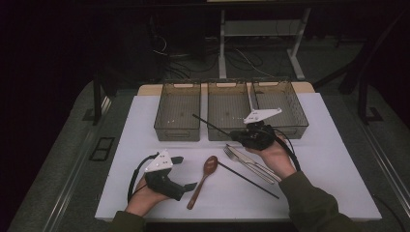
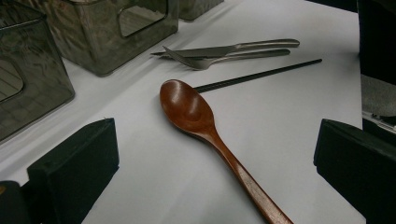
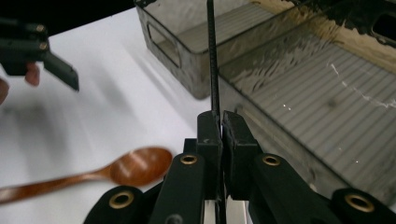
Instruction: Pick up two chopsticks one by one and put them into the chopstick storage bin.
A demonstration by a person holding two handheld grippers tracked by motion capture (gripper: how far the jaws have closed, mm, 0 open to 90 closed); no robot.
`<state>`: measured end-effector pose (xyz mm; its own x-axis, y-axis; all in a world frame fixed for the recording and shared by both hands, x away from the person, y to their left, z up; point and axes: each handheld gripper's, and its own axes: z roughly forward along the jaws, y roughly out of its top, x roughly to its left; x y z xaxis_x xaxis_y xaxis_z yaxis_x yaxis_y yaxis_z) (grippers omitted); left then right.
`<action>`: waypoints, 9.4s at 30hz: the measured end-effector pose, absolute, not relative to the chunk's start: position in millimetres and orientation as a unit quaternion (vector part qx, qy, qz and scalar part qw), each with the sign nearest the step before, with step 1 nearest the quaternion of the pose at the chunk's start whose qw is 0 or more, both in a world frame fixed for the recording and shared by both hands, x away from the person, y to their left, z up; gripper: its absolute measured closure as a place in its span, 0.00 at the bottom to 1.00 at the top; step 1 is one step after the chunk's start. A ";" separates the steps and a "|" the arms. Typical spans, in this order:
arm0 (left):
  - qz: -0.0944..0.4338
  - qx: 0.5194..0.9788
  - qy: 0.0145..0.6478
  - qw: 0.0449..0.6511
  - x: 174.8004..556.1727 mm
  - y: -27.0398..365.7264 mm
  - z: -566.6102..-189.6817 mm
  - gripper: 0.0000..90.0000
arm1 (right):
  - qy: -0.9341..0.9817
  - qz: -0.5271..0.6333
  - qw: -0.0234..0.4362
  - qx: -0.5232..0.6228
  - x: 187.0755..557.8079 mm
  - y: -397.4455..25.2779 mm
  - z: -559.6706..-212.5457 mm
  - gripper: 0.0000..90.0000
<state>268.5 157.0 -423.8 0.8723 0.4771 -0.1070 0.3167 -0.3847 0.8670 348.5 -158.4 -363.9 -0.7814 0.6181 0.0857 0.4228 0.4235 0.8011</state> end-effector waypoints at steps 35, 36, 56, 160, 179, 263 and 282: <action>0.078 0.825 0.235 0.507 269.8 159.3 -422.7 0.00 | 0.849 0.386 0.105 0.344 445.9 -57.7 -355.1 0.95; 0.076 0.824 0.238 0.508 269.4 159.1 -422.6 0.00 | 0.852 0.378 0.106 0.348 451.7 -50.2 -357.0 0.95; 0.075 0.824 0.235 0.510 270.4 158.7 -422.3 0.00 | 0.858 0.337 0.086 0.378 483.4 1.7 -377.5 0.94; 0.082 0.829 0.246 0.496 267.4 159.4 -425.4 0.00 | 0.873 0.373 0.060 0.310 264.4 -221.4 -426.2 0.69; 0.082 0.830 0.245 0.494 267.0 158.6 -427.1 0.00 | 0.891 0.329 0.062 0.307 266.2 -209.8 -443.7 0.88; 0.083 0.832 0.250 0.489 271.3 159.3 -430.4 0.00 | 0.807 0.491 0.101 0.311 314.1 -231.5 -354.4 0.95; 0.082 0.834 0.251 0.486 272.4 159.2 -432.5 0.00 | 0.804 0.485 0.127 0.322 378.4 -169.6 -331.7 0.95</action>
